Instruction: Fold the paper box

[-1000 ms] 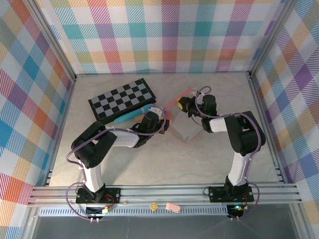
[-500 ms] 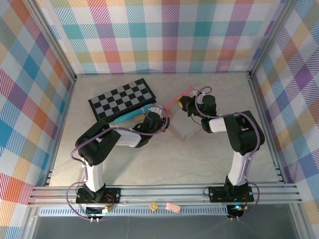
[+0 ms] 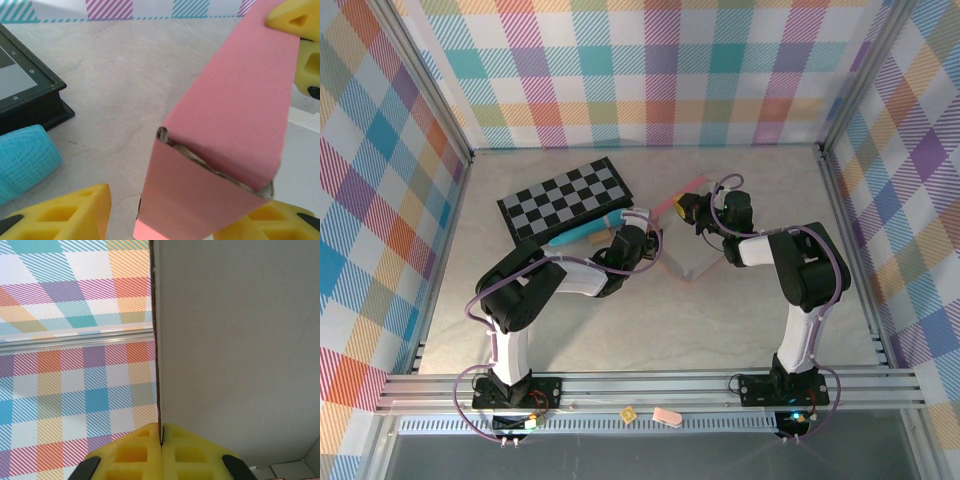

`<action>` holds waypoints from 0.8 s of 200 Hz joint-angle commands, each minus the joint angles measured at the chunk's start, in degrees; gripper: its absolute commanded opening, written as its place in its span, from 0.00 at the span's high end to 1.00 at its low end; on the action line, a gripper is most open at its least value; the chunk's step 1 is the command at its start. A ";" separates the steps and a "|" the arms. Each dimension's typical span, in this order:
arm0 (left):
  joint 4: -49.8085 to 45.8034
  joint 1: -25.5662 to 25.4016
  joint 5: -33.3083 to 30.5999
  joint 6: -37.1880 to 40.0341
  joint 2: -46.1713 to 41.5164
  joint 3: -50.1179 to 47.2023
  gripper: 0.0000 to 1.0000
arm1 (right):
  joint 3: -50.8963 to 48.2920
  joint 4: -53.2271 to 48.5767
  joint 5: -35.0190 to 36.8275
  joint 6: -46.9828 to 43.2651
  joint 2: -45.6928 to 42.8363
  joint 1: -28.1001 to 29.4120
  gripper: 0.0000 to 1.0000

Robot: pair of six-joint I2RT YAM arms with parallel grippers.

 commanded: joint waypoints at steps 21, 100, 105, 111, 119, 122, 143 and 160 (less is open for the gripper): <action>2.46 -0.30 -2.71 0.78 0.57 1.93 0.56 | -0.03 -5.69 -0.88 -0.36 0.37 0.60 1.00; -4.92 -1.29 -8.05 -0.74 2.40 6.54 0.79 | 0.51 -6.44 1.10 1.24 -0.35 1.28 1.00; -5.32 -1.43 -8.50 -0.74 2.63 6.94 0.80 | 0.51 -6.53 1.35 1.42 -0.46 1.46 1.00; -5.59 -1.58 -9.22 -0.88 2.83 7.17 0.80 | 0.51 -6.48 1.57 1.65 -0.55 1.58 1.00; -5.73 -1.72 -10.15 -1.18 3.25 7.52 0.82 | 0.45 -6.35 1.94 1.92 -0.60 1.74 1.00; -5.79 -1.71 -10.22 -1.26 3.43 7.63 0.82 | 0.43 -6.24 2.00 2.05 -0.63 1.79 1.00; -6.46 -2.14 -11.25 -1.64 4.28 8.84 0.86 | 0.34 -6.17 2.28 2.32 -0.81 2.13 1.00; -7.33 -2.62 -12.62 -1.64 5.04 9.88 0.89 | 0.09 -6.31 2.62 2.32 -1.01 2.28 1.00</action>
